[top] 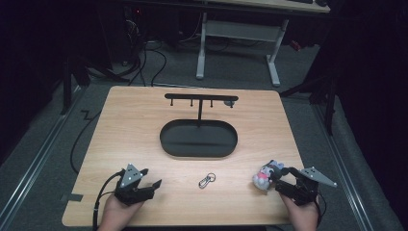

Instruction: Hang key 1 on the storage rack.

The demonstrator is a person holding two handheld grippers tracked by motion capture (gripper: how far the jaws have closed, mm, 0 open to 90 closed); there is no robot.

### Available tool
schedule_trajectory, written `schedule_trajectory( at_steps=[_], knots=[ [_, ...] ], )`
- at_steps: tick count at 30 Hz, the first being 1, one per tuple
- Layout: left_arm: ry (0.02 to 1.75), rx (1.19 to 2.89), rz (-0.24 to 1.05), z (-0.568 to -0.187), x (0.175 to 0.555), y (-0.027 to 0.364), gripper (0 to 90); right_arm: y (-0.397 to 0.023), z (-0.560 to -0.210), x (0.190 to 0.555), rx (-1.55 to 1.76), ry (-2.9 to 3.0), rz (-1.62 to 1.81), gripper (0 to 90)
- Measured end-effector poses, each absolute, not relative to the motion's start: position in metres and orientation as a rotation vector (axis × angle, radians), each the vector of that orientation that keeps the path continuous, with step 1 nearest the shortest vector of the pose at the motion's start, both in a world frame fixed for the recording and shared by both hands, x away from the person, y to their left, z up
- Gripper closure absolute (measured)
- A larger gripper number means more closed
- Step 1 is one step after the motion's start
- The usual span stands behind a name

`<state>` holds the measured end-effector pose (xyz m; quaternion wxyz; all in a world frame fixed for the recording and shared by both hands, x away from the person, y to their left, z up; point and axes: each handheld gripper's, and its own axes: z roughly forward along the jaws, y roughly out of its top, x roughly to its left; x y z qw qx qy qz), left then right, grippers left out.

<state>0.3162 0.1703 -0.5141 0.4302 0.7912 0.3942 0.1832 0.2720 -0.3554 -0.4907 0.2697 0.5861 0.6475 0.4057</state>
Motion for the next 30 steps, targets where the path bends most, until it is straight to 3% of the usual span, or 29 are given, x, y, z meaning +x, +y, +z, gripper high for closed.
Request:
schedule_trajectory(
  at_steps=[2, 10, 14, 16, 24, 26, 30],
  knots=[
    [1.014, 1.917, 0.4, -0.513, 0.32, 0.178, 34.6, -0.354, -0.491, 0.271, 1.587, 1.746, 1.09, 14.9],
    [1.019, 1.915, 0.421, -0.514, 0.325, 0.18, 34.7, -0.354, -0.491, 0.265, 1.581, 1.743, 1.083, 15.9],
    [1.029, 1.909, 0.418, -0.516, 0.33, 0.18, 35.4, -0.361, -0.49, 0.259, 1.572, 1.74, 1.098, 23.8],
    [1.041, 1.902, 0.424, -0.516, 0.334, 0.18, 36.2, -0.365, -0.49, 0.254, 1.555, 1.738, 1.095, 31.8],
    [1.047, 1.87, 0.427, -0.515, 0.342, 0.176, 36.9, -0.379, -0.499, 0.244, 1.554, 1.802, 0.976, 78.9],
    [1.043, 1.874, 0.43, -0.515, 0.341, 0.175, 36.7, -0.38, -0.501, 0.245, 1.573, 1.809, 0.931, 85.7],
    [1.047, 1.883, 0.431, -0.516, 0.339, 0.176, 36.5, -0.385, -0.506, 0.252, 1.6, 1.835, 0.914, 89.6]
  ],
)
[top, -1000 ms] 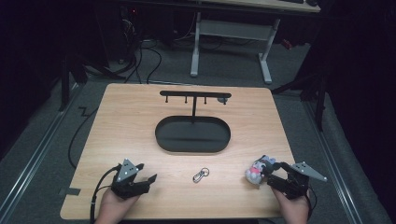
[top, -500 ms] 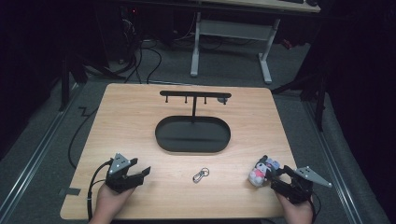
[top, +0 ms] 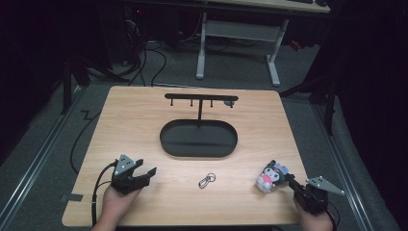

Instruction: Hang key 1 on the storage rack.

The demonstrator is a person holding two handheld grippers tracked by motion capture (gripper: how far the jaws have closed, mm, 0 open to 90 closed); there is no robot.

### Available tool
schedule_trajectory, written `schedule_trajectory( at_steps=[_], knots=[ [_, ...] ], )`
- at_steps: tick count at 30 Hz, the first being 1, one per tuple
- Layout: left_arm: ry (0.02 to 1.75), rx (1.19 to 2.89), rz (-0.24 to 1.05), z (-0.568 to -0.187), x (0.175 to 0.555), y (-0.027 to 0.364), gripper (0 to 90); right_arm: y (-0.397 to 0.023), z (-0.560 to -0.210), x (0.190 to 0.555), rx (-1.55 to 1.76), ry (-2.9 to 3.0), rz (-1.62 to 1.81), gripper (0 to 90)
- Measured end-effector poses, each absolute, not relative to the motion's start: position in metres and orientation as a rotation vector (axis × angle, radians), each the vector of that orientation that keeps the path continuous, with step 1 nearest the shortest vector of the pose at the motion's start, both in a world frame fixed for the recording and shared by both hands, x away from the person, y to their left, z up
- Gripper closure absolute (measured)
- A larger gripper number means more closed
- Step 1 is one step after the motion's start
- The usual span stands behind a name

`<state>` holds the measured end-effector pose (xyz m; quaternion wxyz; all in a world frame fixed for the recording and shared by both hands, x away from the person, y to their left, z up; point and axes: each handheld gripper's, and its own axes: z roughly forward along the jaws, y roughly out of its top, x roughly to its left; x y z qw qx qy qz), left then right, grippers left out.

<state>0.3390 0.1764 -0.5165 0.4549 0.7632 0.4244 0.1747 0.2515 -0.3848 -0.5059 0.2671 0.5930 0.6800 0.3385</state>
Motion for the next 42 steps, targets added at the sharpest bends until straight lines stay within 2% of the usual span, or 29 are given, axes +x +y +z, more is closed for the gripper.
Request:
schedule_trajectory(
  at_steps=[13, 22, 31, 42],
  knots=[
    [1.095, 1.893, 0.464, -0.521, 0.316, 0.2, 35.8, -0.365, -0.514, 0.29, 1.54, 1.945, 0.934, 87.4],
    [1.151, 1.855, 0.515, -0.519, 0.293, 0.224, 35.6, -0.334, -0.515, 0.321, 1.43, 2.054, 0.955, 86.7],
    [1.151, 1.838, 0.523, -0.517, 0.291, 0.227, 35.8, -0.337, -0.513, 0.322, 1.451, 2.031, 0.962, 86.8],
    [1.088, 1.838, 0.525, -0.512, 0.301, 0.215, 35.4, -0.346, -0.513, 0.308, 1.471, 2.015, 0.961, 82.0]
  ],
)
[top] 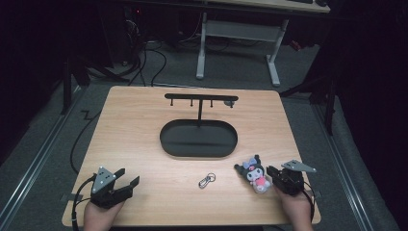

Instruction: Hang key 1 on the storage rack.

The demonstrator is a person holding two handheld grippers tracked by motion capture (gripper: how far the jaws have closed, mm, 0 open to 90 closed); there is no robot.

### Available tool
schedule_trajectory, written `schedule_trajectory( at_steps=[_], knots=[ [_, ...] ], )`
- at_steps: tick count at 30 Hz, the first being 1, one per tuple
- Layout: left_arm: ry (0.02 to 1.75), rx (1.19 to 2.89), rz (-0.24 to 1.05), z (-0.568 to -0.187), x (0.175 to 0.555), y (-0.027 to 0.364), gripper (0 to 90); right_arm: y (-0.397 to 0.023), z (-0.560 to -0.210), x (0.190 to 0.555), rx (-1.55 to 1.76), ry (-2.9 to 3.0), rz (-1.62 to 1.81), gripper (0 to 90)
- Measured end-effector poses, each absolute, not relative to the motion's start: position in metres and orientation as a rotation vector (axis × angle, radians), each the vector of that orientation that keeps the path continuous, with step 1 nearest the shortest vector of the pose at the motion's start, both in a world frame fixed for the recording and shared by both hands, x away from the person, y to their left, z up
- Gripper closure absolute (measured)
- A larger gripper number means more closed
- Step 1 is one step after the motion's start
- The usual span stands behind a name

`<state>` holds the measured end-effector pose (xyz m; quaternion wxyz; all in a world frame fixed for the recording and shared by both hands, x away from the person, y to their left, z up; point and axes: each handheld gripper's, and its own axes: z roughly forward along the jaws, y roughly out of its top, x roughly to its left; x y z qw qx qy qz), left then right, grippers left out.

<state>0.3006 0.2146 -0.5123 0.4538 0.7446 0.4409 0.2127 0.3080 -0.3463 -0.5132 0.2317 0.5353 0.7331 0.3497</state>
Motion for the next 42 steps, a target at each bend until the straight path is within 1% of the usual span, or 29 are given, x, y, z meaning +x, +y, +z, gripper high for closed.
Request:
schedule_trajectory(
  at_steps=[8, 13, 20, 23, 29, 30, 31, 32, 35, 42],
  knots=[
    [1.038, 1.873, 0.491, -0.514, 0.312, 0.199, 35.2, -0.355, -0.516, 0.296, 1.489, 2.009, 0.948, 76.9],
    [0.993, 1.875, 0.482, -0.517, 0.319, 0.191, 30.8, -0.36, -0.517, 0.288, 1.511, 1.995, 0.94, 73.6],
    [0.965, 1.855, 0.492, -0.527, 0.326, 0.193, 29.9, -0.364, -0.516, 0.281, 1.532, 1.967, 0.945, 66.8],
    [0.954, 1.82, 0.491, -0.526, 0.327, 0.196, 29.7, -0.361, -0.517, 0.279, 1.529, 1.962, 0.92, 63.6],
    [0.938, 1.814, 0.505, -0.524, 0.331, 0.199, 27.5, -0.355, -0.518, 0.279, 1.543, 1.958, 0.863, 59.1],
    [0.947, 1.79, 0.484, -0.525, 0.334, 0.203, 27.2, -0.354, -0.516, 0.281, 1.544, 1.962, 0.845, 55.8],
    [0.947, 1.79, 0.484, -0.525, 0.334, 0.203, 26.7, -0.354, -0.516, 0.281, 1.544, 1.962, 0.845, 55.8],
    [0.971, 1.785, 0.453, -0.527, 0.338, 0.205, 26.1, -0.351, -0.515, 0.284, 1.556, 1.979, 0.812, 51.2],
    [0.985, 1.786, 0.44, -0.528, 0.339, 0.205, 25.9, -0.346, -0.516, 0.286, 1.546, 2.015, 0.746, 48.3],
    [0.93, 1.803, 0.454, -0.528, 0.336, 0.201, 26.2, -0.347, -0.508, 0.293, 1.586, 2.058, 0.687, 44.3]
  ],
)
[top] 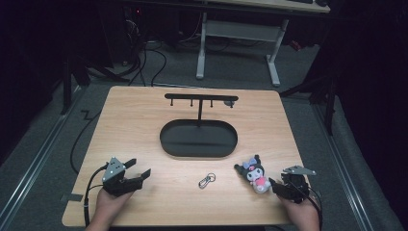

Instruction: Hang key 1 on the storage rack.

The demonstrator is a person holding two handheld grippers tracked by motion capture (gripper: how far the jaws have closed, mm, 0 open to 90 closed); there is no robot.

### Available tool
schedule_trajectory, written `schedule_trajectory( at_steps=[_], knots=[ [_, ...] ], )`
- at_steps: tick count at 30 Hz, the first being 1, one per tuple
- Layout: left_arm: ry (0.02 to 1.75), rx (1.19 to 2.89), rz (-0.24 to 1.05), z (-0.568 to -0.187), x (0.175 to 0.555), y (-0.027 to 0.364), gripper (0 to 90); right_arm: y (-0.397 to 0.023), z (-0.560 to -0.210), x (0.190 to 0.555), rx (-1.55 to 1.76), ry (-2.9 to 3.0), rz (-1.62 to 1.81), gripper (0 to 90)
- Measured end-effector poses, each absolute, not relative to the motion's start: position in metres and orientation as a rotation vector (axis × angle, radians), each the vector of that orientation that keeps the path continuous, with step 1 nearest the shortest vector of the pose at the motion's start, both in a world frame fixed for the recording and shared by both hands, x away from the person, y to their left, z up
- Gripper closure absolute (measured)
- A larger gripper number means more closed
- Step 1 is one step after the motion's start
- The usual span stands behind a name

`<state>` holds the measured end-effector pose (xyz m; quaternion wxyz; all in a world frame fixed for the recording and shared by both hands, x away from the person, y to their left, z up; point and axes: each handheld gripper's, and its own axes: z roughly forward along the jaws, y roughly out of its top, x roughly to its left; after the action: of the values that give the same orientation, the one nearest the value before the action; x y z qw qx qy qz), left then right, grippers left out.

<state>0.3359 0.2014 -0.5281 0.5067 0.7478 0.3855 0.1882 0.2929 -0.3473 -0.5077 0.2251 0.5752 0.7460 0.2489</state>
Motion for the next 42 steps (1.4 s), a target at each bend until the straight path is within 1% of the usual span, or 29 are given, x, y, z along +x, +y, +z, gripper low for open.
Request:
schedule_trajectory(
  at_steps=[5, 14, 27, 36, 39, 42],
  knots=[
    [0.909, 1.805, 0.47, -0.528, 0.334, 0.2, 25.6, -0.348, -0.496, 0.299, 1.6, 2.138, 0.63, 37.1],
    [0.891, 1.781, 0.48, -0.528, 0.332, 0.201, 25.7, -0.342, -0.487, 0.303, 1.531, 2.293, 0.467, 32.0],
    [0.884, 1.784, 0.463, -0.529, 0.331, 0.202, 25.4, -0.338, -0.475, 0.301, 1.547, 2.41, 0.331, 30.1],
    [0.87, 1.788, 0.479, -0.529, 0.329, 0.201, 26.2, -0.321, -0.469, 0.299, 1.538, 2.519, 0.254, 28.2],
    [0.861, 1.79, 0.487, -0.529, 0.328, 0.2, 26.3, -0.311, -0.469, 0.3, 1.536, 2.548, 0.239, 22.7],
    [0.857, 1.791, 0.487, -0.529, 0.328, 0.2, 26.3, -0.305, -0.468, 0.303, 1.54, 2.554, 0.254, 19.7]
  ],
)
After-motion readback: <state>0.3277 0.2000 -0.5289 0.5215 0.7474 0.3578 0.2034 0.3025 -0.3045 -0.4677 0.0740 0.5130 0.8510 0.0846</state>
